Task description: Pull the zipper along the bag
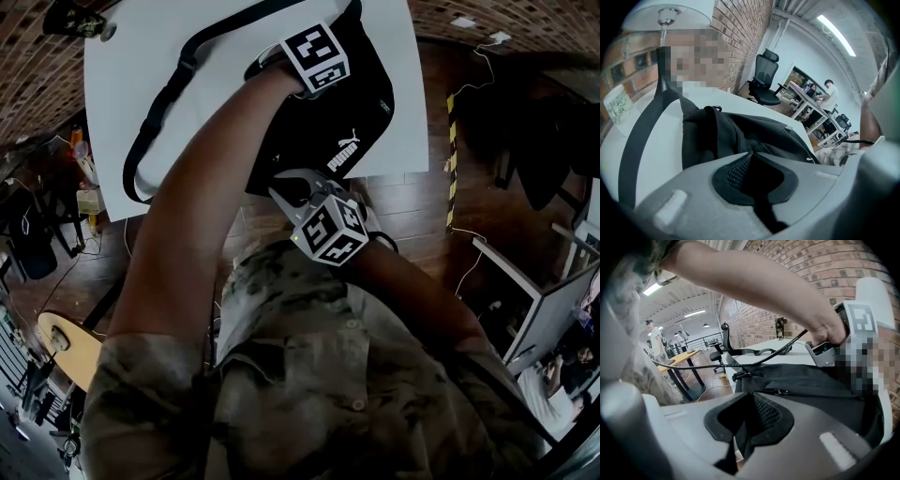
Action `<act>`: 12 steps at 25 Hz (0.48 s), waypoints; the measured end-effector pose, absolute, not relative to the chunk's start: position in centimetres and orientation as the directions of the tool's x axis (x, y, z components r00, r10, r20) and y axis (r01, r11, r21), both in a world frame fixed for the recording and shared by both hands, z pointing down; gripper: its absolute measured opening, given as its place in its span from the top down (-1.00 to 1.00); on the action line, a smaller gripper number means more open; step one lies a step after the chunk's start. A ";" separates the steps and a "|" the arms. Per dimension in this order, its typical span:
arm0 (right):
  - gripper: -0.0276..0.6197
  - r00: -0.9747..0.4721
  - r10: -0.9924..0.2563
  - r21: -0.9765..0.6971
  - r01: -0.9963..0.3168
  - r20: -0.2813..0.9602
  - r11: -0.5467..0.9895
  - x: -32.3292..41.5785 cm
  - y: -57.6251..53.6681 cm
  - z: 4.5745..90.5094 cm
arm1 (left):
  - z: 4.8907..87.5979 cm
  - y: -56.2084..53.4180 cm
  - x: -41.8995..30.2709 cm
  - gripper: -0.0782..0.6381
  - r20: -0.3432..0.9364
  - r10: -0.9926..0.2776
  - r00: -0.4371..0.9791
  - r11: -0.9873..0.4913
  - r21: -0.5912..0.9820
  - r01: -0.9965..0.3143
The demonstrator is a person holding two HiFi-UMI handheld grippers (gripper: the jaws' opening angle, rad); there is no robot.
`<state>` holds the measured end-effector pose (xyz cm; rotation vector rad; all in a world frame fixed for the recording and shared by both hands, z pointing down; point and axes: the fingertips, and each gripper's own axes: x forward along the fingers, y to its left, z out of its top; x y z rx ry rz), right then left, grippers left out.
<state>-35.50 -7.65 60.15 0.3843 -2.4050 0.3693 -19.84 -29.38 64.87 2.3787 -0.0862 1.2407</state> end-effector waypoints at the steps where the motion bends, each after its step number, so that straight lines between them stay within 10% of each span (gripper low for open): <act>1: 0.81 -0.736 -0.174 -0.162 -0.361 0.655 0.919 -35.6 -7.5 60.2 | 64.9 -29.4 -19.9 0.78 0.792 0.149 0.593 -0.896 0.362 -0.259; 12: 0.58 -0.722 -0.183 -0.141 -0.363 0.667 0.921 -35.1 -7.7 60.1 | 64.9 -29.6 -20.2 0.78 0.803 0.106 0.587 -0.915 0.310 -0.259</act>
